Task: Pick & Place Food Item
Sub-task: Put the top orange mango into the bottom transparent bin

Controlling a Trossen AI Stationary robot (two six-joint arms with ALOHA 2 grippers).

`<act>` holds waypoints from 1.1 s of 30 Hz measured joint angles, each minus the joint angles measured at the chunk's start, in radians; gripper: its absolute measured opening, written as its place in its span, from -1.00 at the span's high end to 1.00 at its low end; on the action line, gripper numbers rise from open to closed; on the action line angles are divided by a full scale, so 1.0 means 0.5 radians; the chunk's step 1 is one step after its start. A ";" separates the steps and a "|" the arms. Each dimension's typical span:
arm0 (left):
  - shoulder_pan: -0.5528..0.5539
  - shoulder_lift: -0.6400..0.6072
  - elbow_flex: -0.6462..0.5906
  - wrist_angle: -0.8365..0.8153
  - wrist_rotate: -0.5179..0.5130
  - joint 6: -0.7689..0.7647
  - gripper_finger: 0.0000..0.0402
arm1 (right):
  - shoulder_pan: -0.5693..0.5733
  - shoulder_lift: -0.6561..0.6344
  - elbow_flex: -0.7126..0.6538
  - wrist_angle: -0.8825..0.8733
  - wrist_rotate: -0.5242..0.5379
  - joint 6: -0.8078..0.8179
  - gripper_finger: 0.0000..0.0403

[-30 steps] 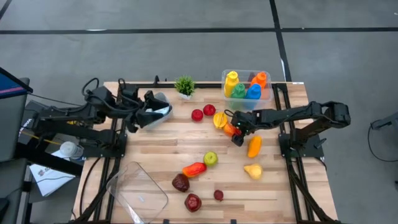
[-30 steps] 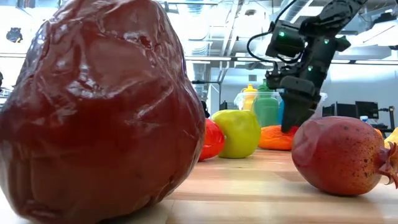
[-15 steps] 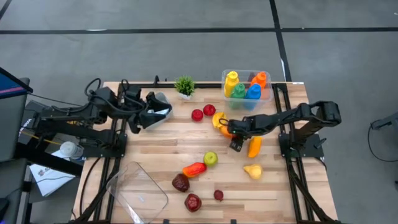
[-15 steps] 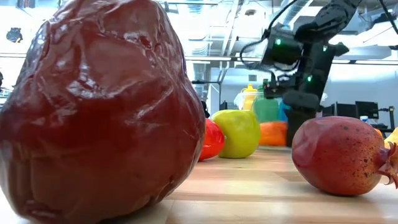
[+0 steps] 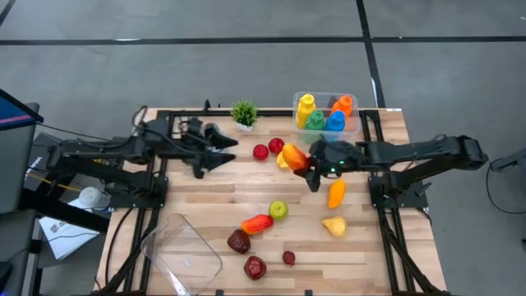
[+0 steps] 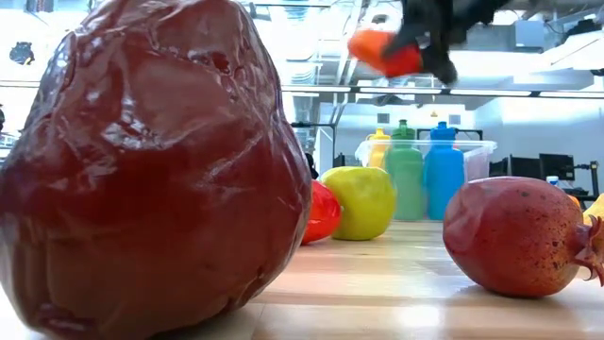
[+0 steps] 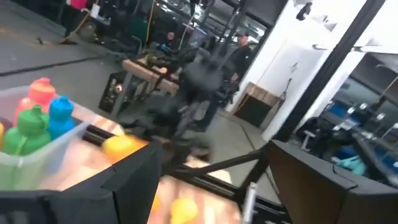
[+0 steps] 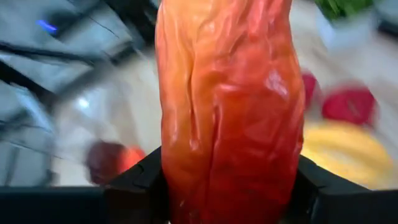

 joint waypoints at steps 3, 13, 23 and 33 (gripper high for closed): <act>0.023 0.160 0.000 0.163 0.011 0.097 -0.42 | 0.048 -0.019 0.093 0.115 0.034 -0.086 0.06; 0.103 0.646 0.000 0.842 0.140 0.169 -0.42 | 0.135 0.123 0.430 0.134 0.053 -0.355 0.04; 0.101 0.855 0.000 1.037 0.211 0.163 -0.42 | 0.142 0.253 0.512 0.124 0.055 -0.394 0.04; 0.114 0.885 0.001 1.116 0.219 0.152 -0.42 | 0.135 0.253 0.513 0.177 0.060 -0.415 0.02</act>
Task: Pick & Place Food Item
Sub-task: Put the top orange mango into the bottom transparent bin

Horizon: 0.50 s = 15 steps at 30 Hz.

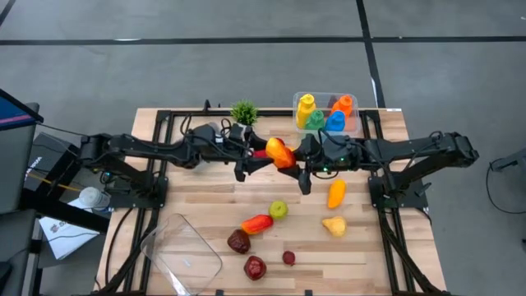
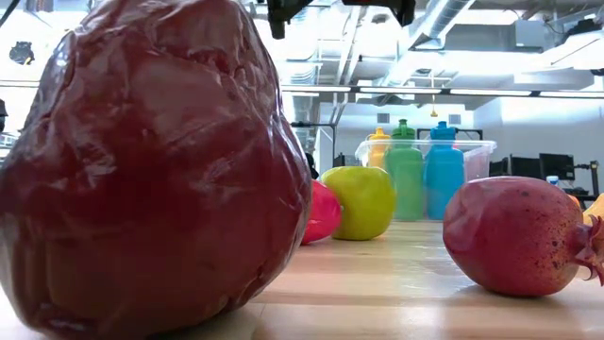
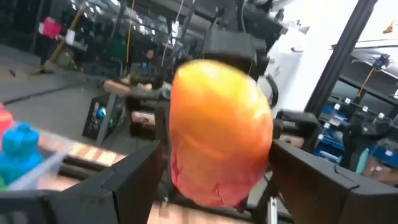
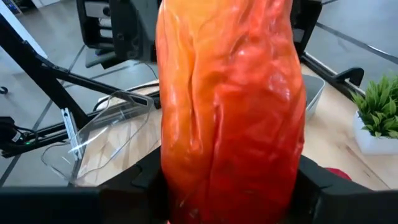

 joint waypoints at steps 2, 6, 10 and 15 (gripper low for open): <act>-0.002 0.031 0.000 0.058 0.000 -0.021 -0.42 | -0.009 0.000 0.000 0.013 -0.007 -0.001 0.01; -0.003 0.094 0.002 0.130 0.000 -0.055 -0.42 | -0.012 0.001 0.001 0.015 -0.004 -0.030 0.01; -0.005 0.145 0.001 0.243 0.005 -0.086 -0.42 | -0.010 0.000 0.001 0.014 -0.001 -0.030 0.01; -0.005 0.164 0.001 0.275 -0.001 -0.089 -0.40 | -0.007 -0.001 0.001 0.007 -0.001 -0.030 0.01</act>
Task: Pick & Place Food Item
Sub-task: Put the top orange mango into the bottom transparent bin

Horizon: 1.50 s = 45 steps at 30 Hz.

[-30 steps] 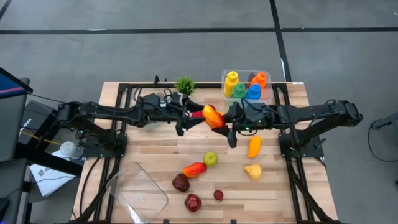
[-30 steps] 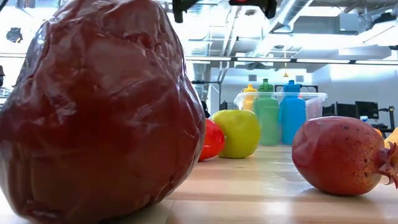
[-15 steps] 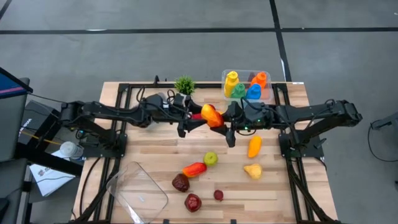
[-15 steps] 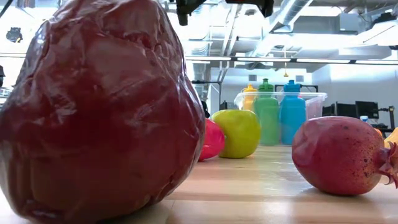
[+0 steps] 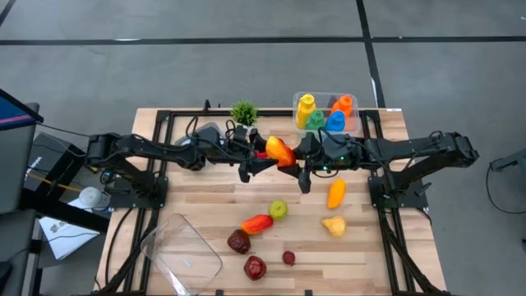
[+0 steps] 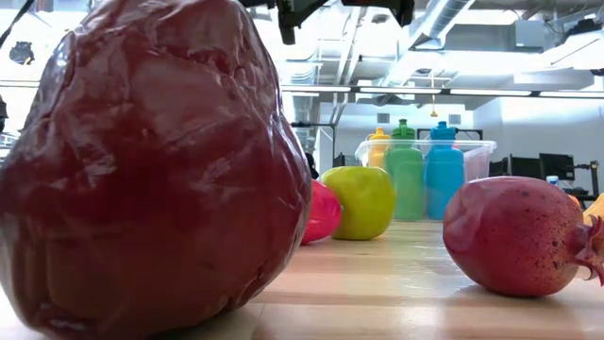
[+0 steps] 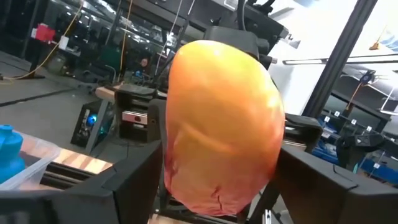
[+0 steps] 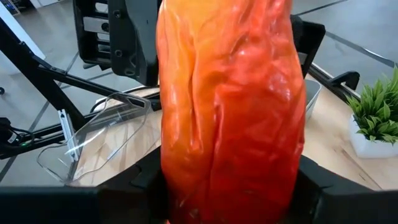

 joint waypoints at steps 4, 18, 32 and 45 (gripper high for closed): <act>0.000 0.001 -0.001 0.023 -0.006 0.000 -0.28 | -0.001 0.000 0.000 0.004 0.001 0.000 0.01; 0.003 -0.111 -0.002 -0.180 -0.019 -0.045 -0.05 | -0.010 -0.054 -0.001 -0.193 -0.049 -0.076 -0.30; -0.442 -1.108 0.000 -2.292 0.009 -0.483 -0.05 | 0.002 -0.416 0.000 -0.720 -0.021 0.070 -0.49; -1.738 -1.103 -0.002 -3.390 -0.326 -2.207 -0.05 | -0.015 -0.286 0.000 -0.810 -0.021 0.089 -0.50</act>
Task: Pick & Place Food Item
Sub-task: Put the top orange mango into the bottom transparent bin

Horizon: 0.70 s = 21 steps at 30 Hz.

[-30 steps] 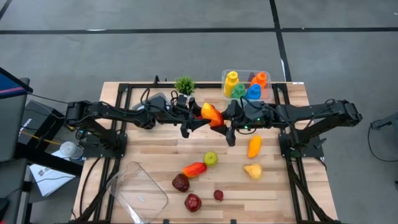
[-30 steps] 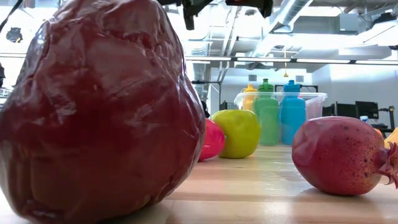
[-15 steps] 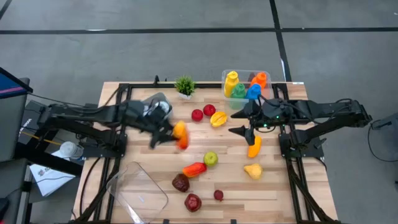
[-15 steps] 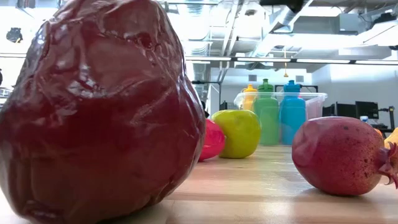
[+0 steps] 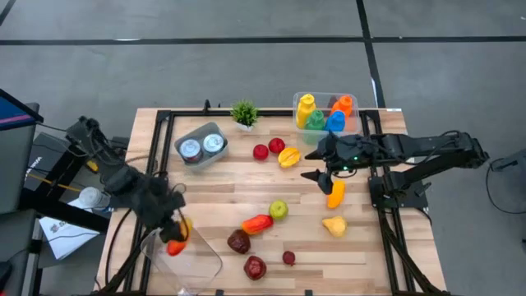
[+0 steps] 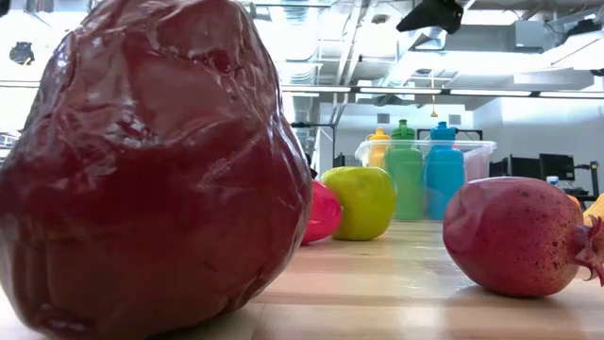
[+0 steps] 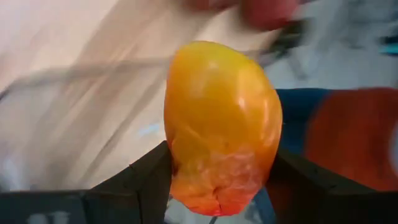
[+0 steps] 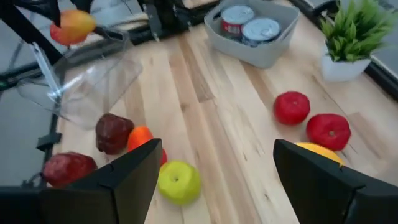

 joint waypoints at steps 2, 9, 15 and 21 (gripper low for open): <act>-0.103 0.075 0.000 -0.170 0.000 -0.229 -0.06 | -0.001 0.032 -0.001 -0.009 0.001 0.000 -0.50; -0.228 0.328 0.000 -0.339 0.012 -0.457 -0.12 | -0.004 0.099 -0.002 -0.017 -0.001 -0.002 -0.50; -0.228 0.550 0.000 -0.339 0.196 -0.417 -0.13 | -0.005 0.104 -0.002 -0.024 0.000 -0.001 -0.50; -0.228 0.747 0.000 -0.338 0.305 -0.295 -0.13 | -0.005 0.100 0.000 -0.046 0.000 -0.001 -0.50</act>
